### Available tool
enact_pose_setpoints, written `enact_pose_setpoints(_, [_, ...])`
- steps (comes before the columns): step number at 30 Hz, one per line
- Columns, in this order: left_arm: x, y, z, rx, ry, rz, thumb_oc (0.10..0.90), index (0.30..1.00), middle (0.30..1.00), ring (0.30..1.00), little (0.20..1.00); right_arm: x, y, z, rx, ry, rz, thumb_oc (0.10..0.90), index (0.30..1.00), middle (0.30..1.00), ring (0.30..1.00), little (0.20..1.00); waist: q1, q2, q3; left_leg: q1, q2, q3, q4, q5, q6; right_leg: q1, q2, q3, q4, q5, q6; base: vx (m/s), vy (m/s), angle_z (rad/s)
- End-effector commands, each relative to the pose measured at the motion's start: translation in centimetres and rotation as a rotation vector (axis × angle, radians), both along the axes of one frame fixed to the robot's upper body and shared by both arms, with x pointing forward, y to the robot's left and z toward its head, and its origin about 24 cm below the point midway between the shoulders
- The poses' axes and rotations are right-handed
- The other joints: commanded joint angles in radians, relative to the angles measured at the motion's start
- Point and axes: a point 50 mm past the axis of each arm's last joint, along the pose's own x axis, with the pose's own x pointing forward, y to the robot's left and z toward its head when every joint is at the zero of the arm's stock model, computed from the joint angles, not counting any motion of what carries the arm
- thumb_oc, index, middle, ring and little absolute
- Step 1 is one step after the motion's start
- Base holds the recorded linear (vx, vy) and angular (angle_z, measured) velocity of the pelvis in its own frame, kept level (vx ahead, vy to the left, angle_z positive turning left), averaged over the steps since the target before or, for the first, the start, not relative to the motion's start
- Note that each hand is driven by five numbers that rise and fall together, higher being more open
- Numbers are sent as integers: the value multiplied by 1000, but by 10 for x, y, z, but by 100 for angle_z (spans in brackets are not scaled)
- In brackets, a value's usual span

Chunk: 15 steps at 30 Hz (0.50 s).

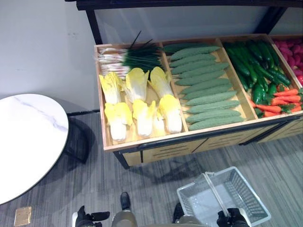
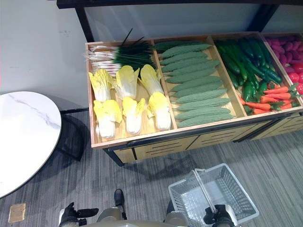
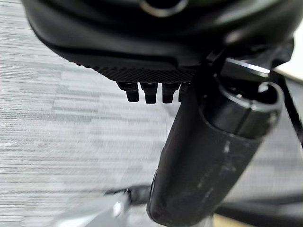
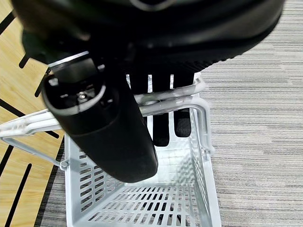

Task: Get the vegetables into the basket

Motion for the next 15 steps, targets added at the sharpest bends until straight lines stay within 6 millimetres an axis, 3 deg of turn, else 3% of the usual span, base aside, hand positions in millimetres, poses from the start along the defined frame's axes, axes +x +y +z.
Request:
enact_pose_setpoints(1, [48, 42, 40, 271, -224, 99, 900, 1000, 1000, 1000, 1000, 23, -22, 15, -107, -114, -46, 400, 300, 300, 300, 300, 20, -22, 23, 50, 52, -18, 3, -77, -72, -22, -80, -14, 17, -5, 86, -26, 49, 12])
enact_pose_setpoints(2, [69, 51, 62, 371, -346, 68, 900, 1000, 1000, 1000, 1000, 21, -20, 14, -111, -117, -45, 400, 300, 300, 300, 300, 24, -24, 24, 48, 46, -25, 3, -81, -71, -23, -87, -19, 22, -1, 89, -21, 34, 11])
enact_pose_setpoints(4, [75, 54, 73, 419, -395, 65, 900, 1000, 1000, 1000, 1000, 20, -19, 14, -112, -115, -46, 400, 300, 300, 300, 300, 27, -27, 24, 47, 45, -29, 3, -81, -70, -21, -90, -21, 23, -1, 91, -10, 24, 10])
enact_pose_setpoints(5, [88, 63, 98, 530, -502, 42, 900, 1000, 1000, 1000, 1000, 18, -18, 13, -113, -115, -49, 400, 300, 300, 300, 300, 33, -29, 26, 48, 42, -32, 3, -82, -70, -17, -93, -24, 23, 0, 94, -4, 30, 16])
enact_pose_setpoints(6, [93, 68, 112, 609, -541, 40, 900, 1000, 1000, 1000, 1000, 15, -18, 12, -115, -111, -50, 400, 300, 300, 300, 300, 37, -33, 28, 52, 42, -32, 3, -88, -71, -13, -94, -27, 22, -2, 95, -9, 24, 13])
enact_pose_setpoints(7, [93, 67, 112, 610, -540, 40, 900, 1000, 1000, 1000, 1000, 16, -18, 12, -115, -111, -50, 400, 300, 300, 300, 300, 37, -33, 26, 49, 40, -32, 3, -85, -70, -16, -95, -27, 22, 0, 95, 8, 9, 6])
enact_pose_setpoints(9, [109, 74, 152, 768, -675, 2, 900, 1000, 1000, 1000, 1000, 14, -14, 11, -107, -115, -41, 400, 300, 300, 300, 300, 41, -40, 26, 54, 41, -28, 3, -92, -73, -9, -97, -29, 15, 1, 100, 0, 0, 0])
enact_pose_setpoints(11, [110, 74, 155, 792, -676, -2, 900, 1000, 1000, 1000, 1000, 14, -14, 11, -107, -114, -34, 400, 300, 300, 300, 300, 39, -45, 22, 51, 41, -24, 3, -89, -73, -14, -98, -27, 12, 6, 100, 0, 0, 0])
enact_pose_setpoints(12, [116, 76, 175, 875, -734, -38, 900, 1000, 1000, 1000, 1000, 11, -16, 11, -112, -105, -39, 400, 300, 300, 300, 300, 42, -44, 24, 56, 43, -23, 3, -95, -75, -9, -97, -26, 11, 3, 102, 0, 0, 0])
enact_pose_setpoints(15, [124, 72, 201, 940, -835, -39, 900, 1000, 1000, 1000, 1000, 13, -12, 10, -103, -108, -18, 400, 300, 300, 300, 300, 34, -48, 17, 55, 45, -15, 3, -92, -76, -13, -98, -19, 8, 5, 101, 0, 0, 0])
